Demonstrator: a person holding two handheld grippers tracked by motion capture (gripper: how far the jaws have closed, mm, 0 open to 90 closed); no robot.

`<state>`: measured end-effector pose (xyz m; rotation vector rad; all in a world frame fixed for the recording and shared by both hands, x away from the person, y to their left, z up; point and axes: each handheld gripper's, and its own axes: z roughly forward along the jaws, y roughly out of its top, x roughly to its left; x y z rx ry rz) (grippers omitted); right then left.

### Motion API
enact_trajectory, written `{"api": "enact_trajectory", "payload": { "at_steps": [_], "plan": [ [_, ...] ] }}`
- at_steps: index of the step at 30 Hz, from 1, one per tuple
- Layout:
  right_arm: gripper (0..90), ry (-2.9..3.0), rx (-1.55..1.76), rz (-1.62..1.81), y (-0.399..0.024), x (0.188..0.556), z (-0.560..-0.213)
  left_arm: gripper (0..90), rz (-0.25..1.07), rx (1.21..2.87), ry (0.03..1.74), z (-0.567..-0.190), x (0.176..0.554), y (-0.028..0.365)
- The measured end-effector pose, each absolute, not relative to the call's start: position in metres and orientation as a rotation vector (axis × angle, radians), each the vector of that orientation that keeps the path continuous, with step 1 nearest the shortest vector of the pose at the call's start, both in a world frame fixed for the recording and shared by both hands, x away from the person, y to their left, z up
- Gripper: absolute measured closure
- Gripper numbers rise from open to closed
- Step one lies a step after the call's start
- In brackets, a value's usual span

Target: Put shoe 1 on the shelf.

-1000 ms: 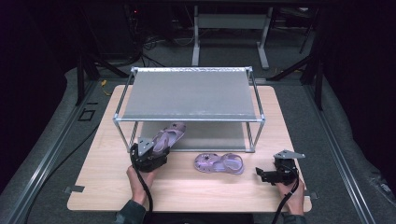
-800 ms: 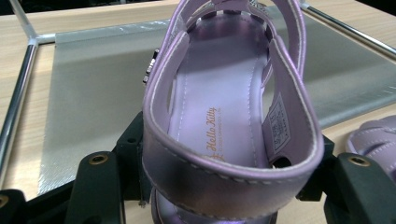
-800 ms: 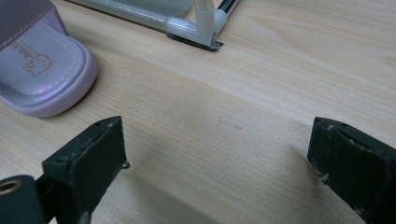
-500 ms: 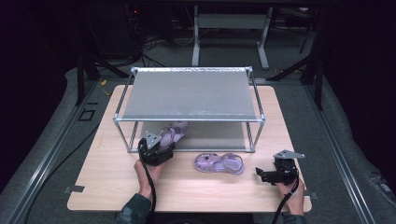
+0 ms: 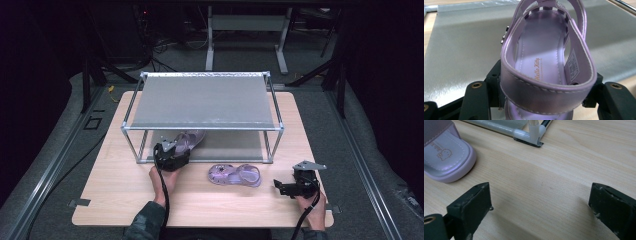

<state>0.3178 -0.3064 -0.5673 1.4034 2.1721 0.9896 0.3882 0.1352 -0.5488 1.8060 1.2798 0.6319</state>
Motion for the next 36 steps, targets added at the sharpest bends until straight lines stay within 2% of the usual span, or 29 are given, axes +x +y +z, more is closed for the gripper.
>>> {"api": "enact_trajectory", "payload": {
  "at_steps": [11, 22, 24, 25, 29, 30, 33, 36],
  "plan": [
    [4.1, 2.174, 1.402, 0.991, -0.306, 0.318, -0.567, 37.4, 0.65, 1.819, 1.316, -0.555, 0.412, 0.126],
    [4.2, 2.173, 1.402, 0.99, -0.306, 0.318, -0.567, 36.6, 0.61, 1.846, 1.362, -0.562, 0.429, 0.125],
    [4.2, 2.176, 1.399, 0.996, -0.307, 0.318, -0.567, 33.9, 0.583, 1.854, 1.39, -0.562, 0.43, 0.127],
    [4.2, 2.175, 1.396, 0.994, -0.307, 0.318, -0.567, 30.6, 0.554, 1.799, 1.388, -0.563, 0.43, 0.124],
    [4.2, 2.174, 1.398, 0.992, -0.307, 0.318, -0.567, 22.1, 0.574, 1.846, 1.336, -0.555, 0.421, 0.131],
    [4.2, 2.175, 1.395, 0.99, -0.307, 0.318, -0.567, 21.7, 0.573, 1.901, 1.306, -0.552, 0.418, 0.135],
    [4.2, 2.173, 1.396, 0.986, -0.306, 0.318, -0.567, 21.6, 0.564, 1.894, 1.288, -0.55, 0.41, 0.138],
    [4.2, 2.173, 1.396, 0.984, -0.306, 0.318, -0.567, 25.6, 0.566, 1.887, 1.278, -0.55, 0.402, 0.14]
  ]
}}
